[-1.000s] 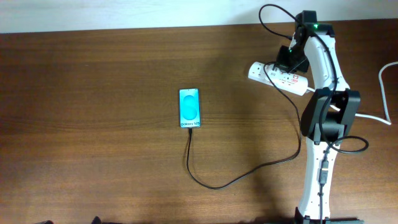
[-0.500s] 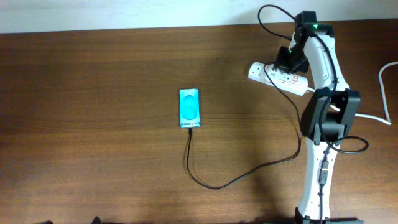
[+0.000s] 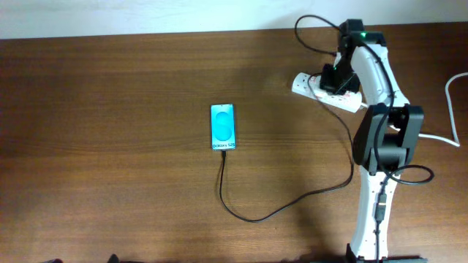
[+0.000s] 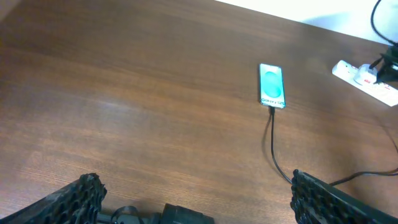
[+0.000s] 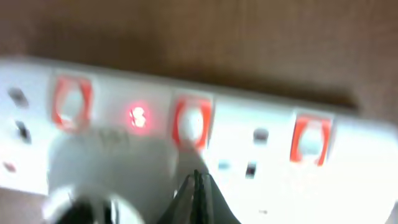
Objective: Plug charger to phone and switch on socket
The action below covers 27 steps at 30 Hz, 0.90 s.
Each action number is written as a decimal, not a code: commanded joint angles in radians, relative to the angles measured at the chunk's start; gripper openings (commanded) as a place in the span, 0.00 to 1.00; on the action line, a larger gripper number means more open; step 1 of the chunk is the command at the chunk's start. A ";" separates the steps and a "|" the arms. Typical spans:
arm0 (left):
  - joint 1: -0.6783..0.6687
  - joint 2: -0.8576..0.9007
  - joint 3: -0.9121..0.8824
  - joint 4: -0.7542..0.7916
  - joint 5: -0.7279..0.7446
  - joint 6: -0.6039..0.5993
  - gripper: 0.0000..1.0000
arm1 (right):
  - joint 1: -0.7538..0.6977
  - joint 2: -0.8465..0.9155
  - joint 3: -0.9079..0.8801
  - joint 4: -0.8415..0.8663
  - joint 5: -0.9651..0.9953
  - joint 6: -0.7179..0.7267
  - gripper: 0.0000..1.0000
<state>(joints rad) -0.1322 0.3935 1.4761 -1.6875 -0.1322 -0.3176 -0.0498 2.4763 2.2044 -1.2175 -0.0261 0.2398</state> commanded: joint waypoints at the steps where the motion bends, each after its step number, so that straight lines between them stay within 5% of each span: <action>1: 0.000 -0.002 -0.004 0.000 -0.011 -0.014 1.00 | 0.071 0.115 -0.070 -0.015 -0.051 0.004 0.04; 9: 0.000 -0.002 -0.004 0.000 -0.011 -0.014 0.99 | -0.159 0.096 0.458 -0.239 -0.040 0.012 0.04; 18: 0.000 -0.002 -0.004 0.000 -0.011 -0.014 0.99 | -0.293 0.004 0.516 -0.324 -0.052 0.012 0.04; 22: 0.000 -0.002 -0.004 0.000 -0.011 -0.014 0.99 | -0.292 -0.204 0.516 -0.350 -0.052 0.012 0.05; 27: 0.000 -0.002 -0.004 0.000 -0.011 -0.014 0.99 | -0.292 -0.519 0.516 -0.408 -0.052 0.012 0.35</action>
<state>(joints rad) -0.1322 0.3935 1.4761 -1.6875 -0.1322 -0.3176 -0.3389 2.0750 2.7094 -1.5993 -0.0734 0.2501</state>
